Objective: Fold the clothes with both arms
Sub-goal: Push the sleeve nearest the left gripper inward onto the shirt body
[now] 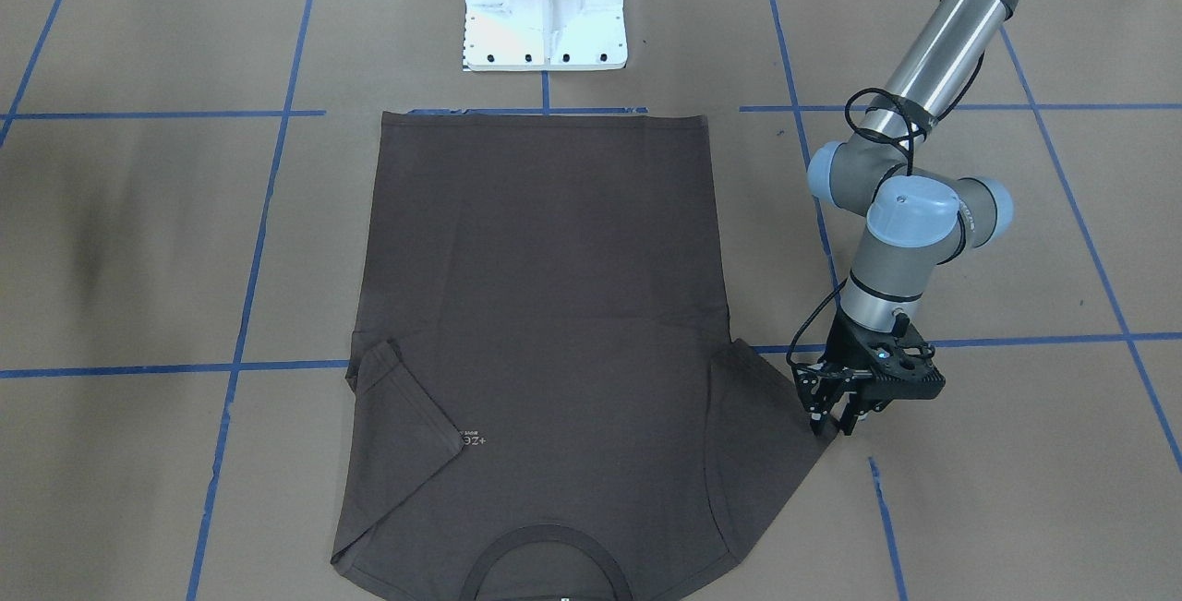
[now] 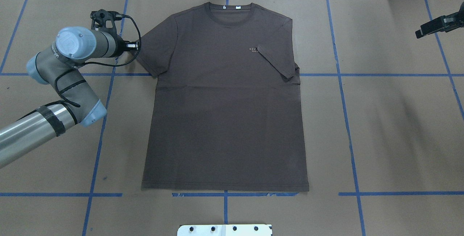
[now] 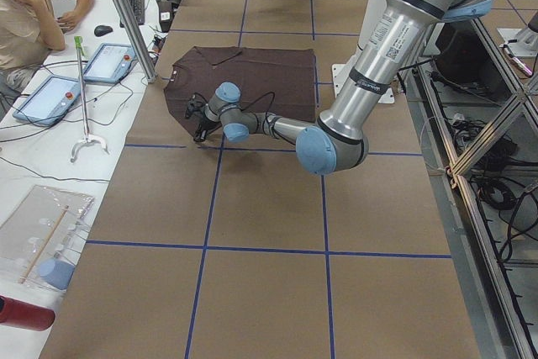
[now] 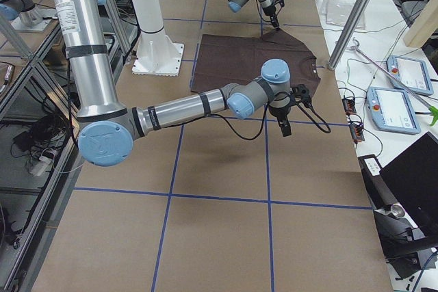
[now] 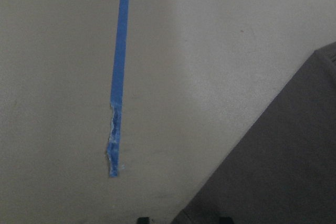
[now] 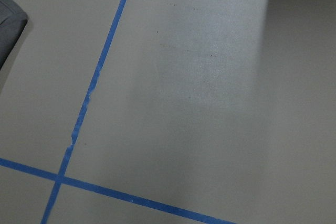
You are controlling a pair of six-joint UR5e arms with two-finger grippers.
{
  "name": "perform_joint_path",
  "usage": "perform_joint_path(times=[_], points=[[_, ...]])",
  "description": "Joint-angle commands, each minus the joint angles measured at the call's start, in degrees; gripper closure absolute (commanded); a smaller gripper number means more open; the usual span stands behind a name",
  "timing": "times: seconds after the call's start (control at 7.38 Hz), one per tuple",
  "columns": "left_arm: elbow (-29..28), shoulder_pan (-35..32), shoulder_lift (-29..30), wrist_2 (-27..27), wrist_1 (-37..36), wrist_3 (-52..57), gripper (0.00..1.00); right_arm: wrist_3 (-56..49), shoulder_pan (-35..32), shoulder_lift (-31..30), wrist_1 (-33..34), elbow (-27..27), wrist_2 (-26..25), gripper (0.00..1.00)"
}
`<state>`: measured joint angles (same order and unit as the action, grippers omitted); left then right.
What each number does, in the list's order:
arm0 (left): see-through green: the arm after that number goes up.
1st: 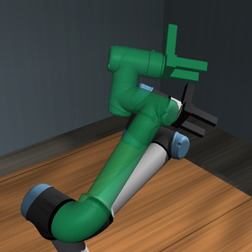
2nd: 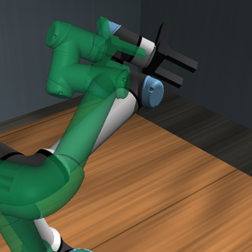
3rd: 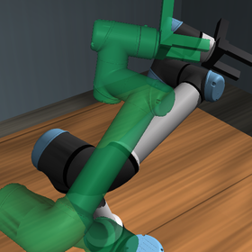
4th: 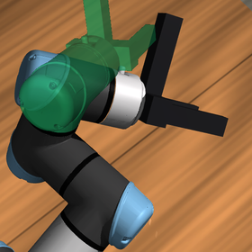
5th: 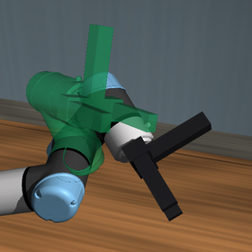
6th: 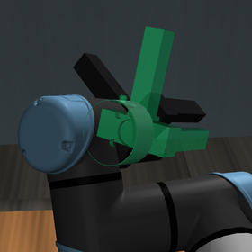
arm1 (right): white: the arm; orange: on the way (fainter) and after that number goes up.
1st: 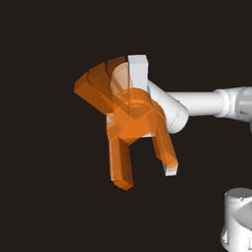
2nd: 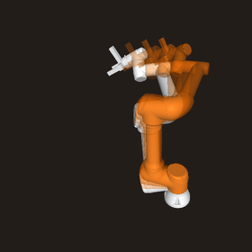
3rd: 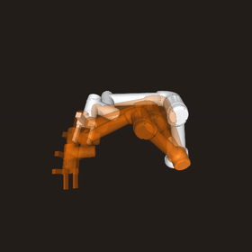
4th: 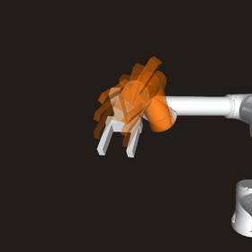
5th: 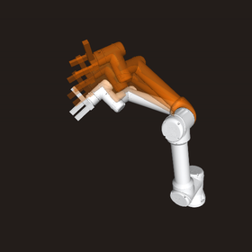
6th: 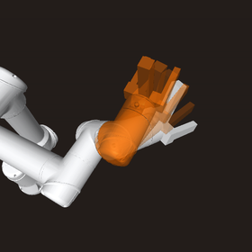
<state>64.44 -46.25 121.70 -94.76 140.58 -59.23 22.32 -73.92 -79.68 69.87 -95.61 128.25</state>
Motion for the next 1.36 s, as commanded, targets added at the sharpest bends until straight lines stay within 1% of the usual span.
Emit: perform_joint_path(times=[0.0,0.27,0.41,0.54,0.68,0.81,0.95,1.08,1.22], points=[[0.16,0.02,0.21,0.36,-0.05,-0.01,1.0,0.0,0.0,0.14,0.0,0.07,0.07,0.0],[1.65,0.02,1.86,0.28,-1.09,-0.27,1.0,0.0,0.0,0.14,0.0,0.07,-0.02,0.0],[4.36,0.02,2.66,0.01,-4.23,-0.53,1.0,0.0,0.0,0.23,0.0,0.07,-0.02,0.0],[7.78,0.45,5.02,-0.34,-12.36,-3.06,1.0,0.09,0.0,0.23,0.0,0.07,-0.02,0.0],[8.68,2.11,8.09,-0.25,-17.4,-5.87,1.0,0.18,0.09,0.31,0.0,0.07,-0.11,0.0],[8.17,3.69,10.64,-0.17,-19.28,-8.33,1.0,0.18,0.09,0.49,0.09,0.16,-0.19,0.0],[6.42,4.75,12.06,0.1,-19.38,-10.01,1.0,0.35,0.09,0.58,0.09,0.16,-0.2,0.0],[3.27,4.94,14.07,0.27,-19.38,-10.98,1.0,0.35,0.17,0.67,0.09,0.16,-0.2,0.0],[2.11,4.94,14.62,0.28,-19.38,-11.08,1.0,0.61,0.17,0.67,0.09,0.16,-0.2,0.0]])
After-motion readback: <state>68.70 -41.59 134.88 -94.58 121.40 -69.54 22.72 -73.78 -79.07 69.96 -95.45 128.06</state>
